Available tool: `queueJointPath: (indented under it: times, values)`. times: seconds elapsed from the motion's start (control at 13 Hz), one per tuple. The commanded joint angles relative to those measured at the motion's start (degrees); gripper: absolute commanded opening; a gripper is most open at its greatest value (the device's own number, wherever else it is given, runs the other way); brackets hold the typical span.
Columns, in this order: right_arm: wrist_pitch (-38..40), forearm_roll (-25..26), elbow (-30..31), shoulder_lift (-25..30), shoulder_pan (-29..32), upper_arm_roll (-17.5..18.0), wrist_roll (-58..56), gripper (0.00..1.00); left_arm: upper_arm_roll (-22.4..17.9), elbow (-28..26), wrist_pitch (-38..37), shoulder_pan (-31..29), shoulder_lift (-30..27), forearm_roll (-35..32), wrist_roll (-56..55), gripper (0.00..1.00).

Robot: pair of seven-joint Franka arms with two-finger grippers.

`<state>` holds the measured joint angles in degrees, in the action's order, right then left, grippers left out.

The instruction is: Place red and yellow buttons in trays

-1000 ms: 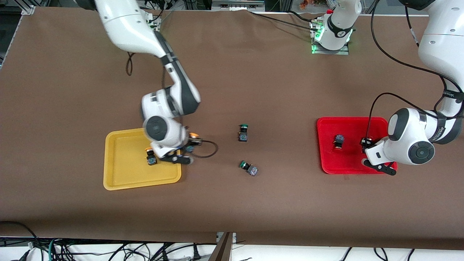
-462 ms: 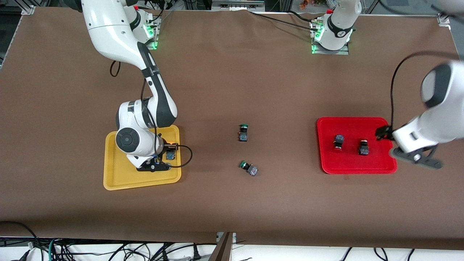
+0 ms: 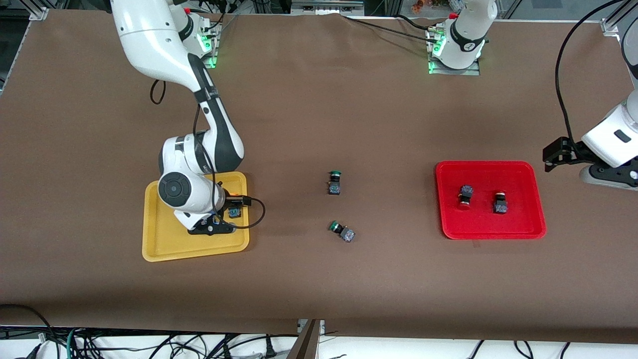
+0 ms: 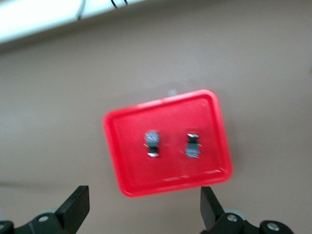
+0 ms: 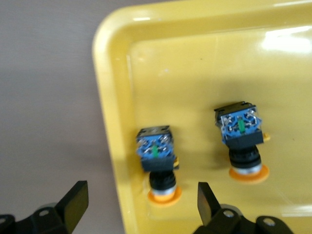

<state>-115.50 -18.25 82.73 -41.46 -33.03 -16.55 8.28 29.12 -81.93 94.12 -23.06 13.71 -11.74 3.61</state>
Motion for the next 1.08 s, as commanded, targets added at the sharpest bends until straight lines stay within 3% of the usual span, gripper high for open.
queueJointPath:
  times: [0.0,0.08,0.23,0.38,0.54,0.69,0.85,1.0]
  values:
    - [5.88,0.84,1.2,8.03,-0.55,-0.41,0.33,0.99,-0.55,1.69,-2.28,0.2,-0.43,3.47,-2.64,1.0]
    - [8.33,2.07,1.55,11.11,-0.63,-0.41,0.51,0.99,-1.34,1.42,-2.37,3.43,-1.49,3.13,-3.07,1.0]
    - [14.21,5.23,1.73,17.52,-0.64,-0.41,0.51,0.99,-13.24,0.73,-2.19,12.64,-3.07,4.69,-3.25,1.0]
    - [20.02,9.79,2.95,24.46,-0.64,-0.41,0.07,0.99,-21.87,-6.19,0.6,20.12,-7.88,7.61,-3.52,1.0]
    - [21.71,12.88,8.2,31.93,-0.55,-0.41,-1.24,0.99,-28.03,-14.36,6.22,26.02,-13.16,7.61,-3.78,1.0]
    - [20.93,15.6,13.93,38.09,-0.29,-0.5,-2.56,0.99,-30.35,-18.52,8.61,28.42,-15.64,7.52,-3.78,1.0]
    - [21.54,16.84,14.21,39.26,2.33,0.64,-4.22,0.99,-30.26,-17.48,7.48,27.98,-14.68,7.61,-3.26,1.0]
    - [21.63,17.02,13.95,39.35,12.75,9.48,-7.83,0.99,-30.0,-16.42,6.95,28.24,-14.15,7.61,-3.61,1.0]
